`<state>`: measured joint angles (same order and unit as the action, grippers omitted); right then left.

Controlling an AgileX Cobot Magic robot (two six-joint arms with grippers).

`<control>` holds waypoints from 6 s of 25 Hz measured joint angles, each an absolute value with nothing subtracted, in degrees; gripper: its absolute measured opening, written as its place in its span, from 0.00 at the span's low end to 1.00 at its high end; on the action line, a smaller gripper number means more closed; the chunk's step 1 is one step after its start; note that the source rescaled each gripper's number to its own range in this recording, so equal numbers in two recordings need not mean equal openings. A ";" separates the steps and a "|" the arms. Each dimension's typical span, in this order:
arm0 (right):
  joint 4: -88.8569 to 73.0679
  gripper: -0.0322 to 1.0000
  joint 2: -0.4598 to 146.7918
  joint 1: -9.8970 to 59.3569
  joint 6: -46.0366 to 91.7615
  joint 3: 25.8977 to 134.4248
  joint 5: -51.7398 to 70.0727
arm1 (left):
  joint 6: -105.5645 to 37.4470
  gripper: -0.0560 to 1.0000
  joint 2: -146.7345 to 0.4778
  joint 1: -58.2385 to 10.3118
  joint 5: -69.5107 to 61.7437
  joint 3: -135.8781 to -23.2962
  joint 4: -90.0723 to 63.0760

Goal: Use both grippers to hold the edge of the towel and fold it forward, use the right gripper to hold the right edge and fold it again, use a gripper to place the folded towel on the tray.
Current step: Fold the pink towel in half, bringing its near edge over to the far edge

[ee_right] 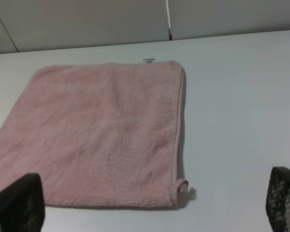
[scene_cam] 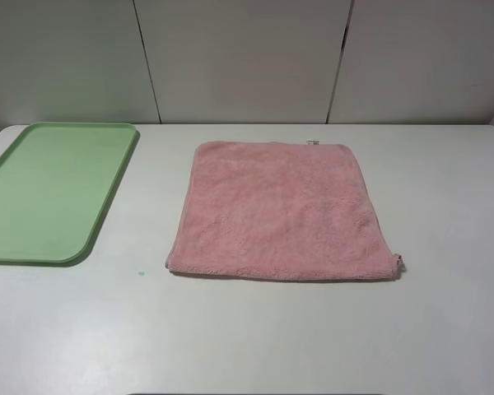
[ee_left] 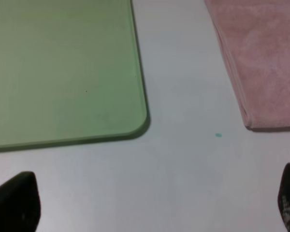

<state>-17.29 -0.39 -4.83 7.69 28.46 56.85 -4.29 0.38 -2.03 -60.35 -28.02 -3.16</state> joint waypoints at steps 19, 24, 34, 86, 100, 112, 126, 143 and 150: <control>-20.26 1.00 12.90 1.33 15.13 28.97 57.77 | -6.56 0.99 -13.33 -11.34 -62.68 -29.03 -4.24; -20.26 1.00 19.49 1.33 21.29 32.37 57.96 | -10.39 0.99 -20.20 -15.60 -62.64 -29.03 -4.06; -20.26 1.00 29.78 1.33 37.85 39.52 57.85 | -18.66 0.99 -30.02 -25.81 -61.18 -29.03 -0.55; -23.93 1.00 62.03 1.33 74.73 39.82 46.10 | -39.37 0.98 -87.99 -40.52 -5.12 -29.09 25.07; -23.76 1.00 62.03 1.33 74.77 39.82 45.86 | -45.34 0.98 -91.49 -40.52 2.79 -29.13 25.07; -23.76 1.00 62.03 1.33 74.83 39.82 45.73 | -46.86 0.94 -92.26 -40.52 9.23 -29.36 25.07; -23.76 1.00 62.03 1.33 74.87 39.82 45.41 | -46.97 0.93 -103.38 -40.52 8.95 -34.95 25.02; -23.76 1.00 62.03 1.33 74.87 39.82 45.01 | -46.91 0.92 -104.26 -36.24 8.06 -35.61 24.67; -23.76 1.00 62.03 1.33 74.87 39.82 45.01 | -46.91 0.85 -104.33 -36.24 7.51 -35.61 24.67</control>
<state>-23.76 62.03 1.33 74.87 39.82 45.01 -46.91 -104.33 -36.24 7.51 -35.61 24.67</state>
